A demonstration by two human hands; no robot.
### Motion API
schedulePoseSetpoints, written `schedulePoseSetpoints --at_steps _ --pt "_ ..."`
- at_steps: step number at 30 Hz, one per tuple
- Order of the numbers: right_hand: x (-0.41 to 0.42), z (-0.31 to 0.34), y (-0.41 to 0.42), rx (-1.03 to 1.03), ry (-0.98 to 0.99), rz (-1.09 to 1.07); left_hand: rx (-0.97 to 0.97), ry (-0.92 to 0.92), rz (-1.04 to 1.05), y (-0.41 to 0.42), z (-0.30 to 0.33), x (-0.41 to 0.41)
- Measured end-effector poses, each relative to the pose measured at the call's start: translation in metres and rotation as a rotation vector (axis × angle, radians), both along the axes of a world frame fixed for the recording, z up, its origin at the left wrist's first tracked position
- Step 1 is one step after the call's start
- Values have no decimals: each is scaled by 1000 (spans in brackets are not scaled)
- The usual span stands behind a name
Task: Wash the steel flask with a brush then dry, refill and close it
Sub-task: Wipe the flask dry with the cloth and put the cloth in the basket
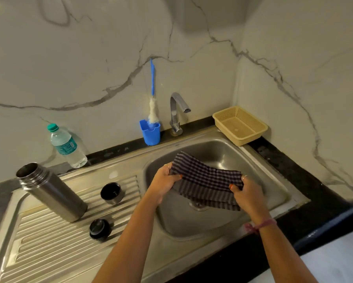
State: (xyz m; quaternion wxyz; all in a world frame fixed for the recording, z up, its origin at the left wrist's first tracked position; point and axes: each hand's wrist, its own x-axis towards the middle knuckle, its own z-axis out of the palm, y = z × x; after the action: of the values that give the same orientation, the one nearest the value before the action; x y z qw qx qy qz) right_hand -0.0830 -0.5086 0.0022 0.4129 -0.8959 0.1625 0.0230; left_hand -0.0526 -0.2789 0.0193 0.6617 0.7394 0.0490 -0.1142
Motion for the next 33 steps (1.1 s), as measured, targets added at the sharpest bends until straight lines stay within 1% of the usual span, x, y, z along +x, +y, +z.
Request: schedulePoseSetpoints --at_steps 2,4,6,9,10,12,14,16,18,20,22,24,26,33 --pt "7 4 -15 -54 -60 -11 104 -53 -9 -23 0 19" --pt "17 7 -33 -70 -124 -41 240 -148 -51 -43 0 40" --pt "28 8 -55 -24 -173 -86 369 -236 -96 -64 2 59" --pt "43 9 -84 168 -244 -141 346 -266 -100 -95 12 87" --pt "49 8 -93 190 -282 -143 367 -295 -90 -106 16 97" --pt "62 9 -107 124 -356 -116 477 -371 -77 -124 21 122" --pt "78 9 -119 60 -391 -88 518 -409 -75 -140 23 150" --pt "98 8 -130 97 -388 -73 555 -429 -92 -154 25 176" --pt "117 8 -138 160 -367 -47 655 -472 -112 -166 26 201" --pt "137 13 -145 158 -323 -14 750 -503 -145 -177 24 225" --pt "157 15 -152 159 -280 12 868 -496 -208 -187 22 244" --pt "177 16 -157 212 -226 19 1018 -467 -289 -196 21 260" --pt "195 16 -160 244 -188 20 1109 -427 -336 -205 21 274" --pt "249 13 -163 153 -131 68 1289 -394 -405 -220 10 325"
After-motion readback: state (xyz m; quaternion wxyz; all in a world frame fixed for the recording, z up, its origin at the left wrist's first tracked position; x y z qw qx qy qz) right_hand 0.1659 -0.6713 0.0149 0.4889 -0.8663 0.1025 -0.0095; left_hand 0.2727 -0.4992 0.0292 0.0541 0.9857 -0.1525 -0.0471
